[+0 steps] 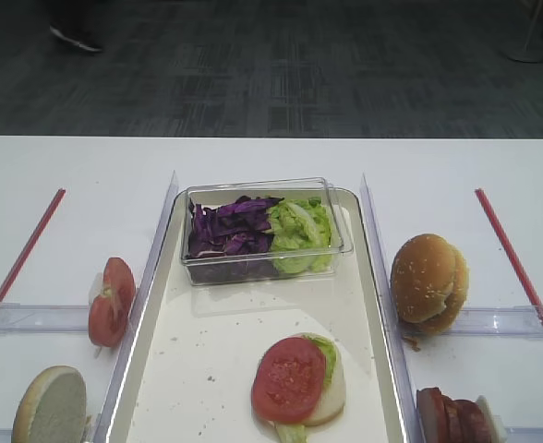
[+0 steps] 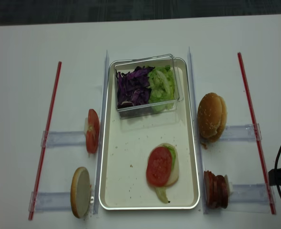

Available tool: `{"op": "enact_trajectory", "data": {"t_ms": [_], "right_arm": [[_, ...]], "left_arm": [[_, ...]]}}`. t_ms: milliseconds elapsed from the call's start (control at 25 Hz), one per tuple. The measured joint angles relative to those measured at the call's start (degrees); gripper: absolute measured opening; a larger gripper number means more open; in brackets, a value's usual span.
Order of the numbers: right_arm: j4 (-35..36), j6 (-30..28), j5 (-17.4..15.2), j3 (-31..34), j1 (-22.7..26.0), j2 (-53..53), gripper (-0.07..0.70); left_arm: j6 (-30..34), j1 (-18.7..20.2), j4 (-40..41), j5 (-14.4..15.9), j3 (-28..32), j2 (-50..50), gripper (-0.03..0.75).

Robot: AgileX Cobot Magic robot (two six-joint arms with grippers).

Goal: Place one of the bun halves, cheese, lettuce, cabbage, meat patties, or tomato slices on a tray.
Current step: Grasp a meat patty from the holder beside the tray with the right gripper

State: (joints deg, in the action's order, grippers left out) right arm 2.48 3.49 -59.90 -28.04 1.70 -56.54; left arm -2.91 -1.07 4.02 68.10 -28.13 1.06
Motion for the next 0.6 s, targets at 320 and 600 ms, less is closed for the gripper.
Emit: {"op": "enact_trajectory", "data": {"t_ms": [320,600], "right_arm": [[2.18,2.05,0.38,0.00,0.00,0.00,0.319],[2.72,2.55,0.38,0.00,0.00,0.00,0.319]], "left_arm": [[0.00,0.00,0.00,0.00,0.00,0.00,0.313],[0.00,0.00,0.00,0.00,0.00,0.00,0.313]]}}
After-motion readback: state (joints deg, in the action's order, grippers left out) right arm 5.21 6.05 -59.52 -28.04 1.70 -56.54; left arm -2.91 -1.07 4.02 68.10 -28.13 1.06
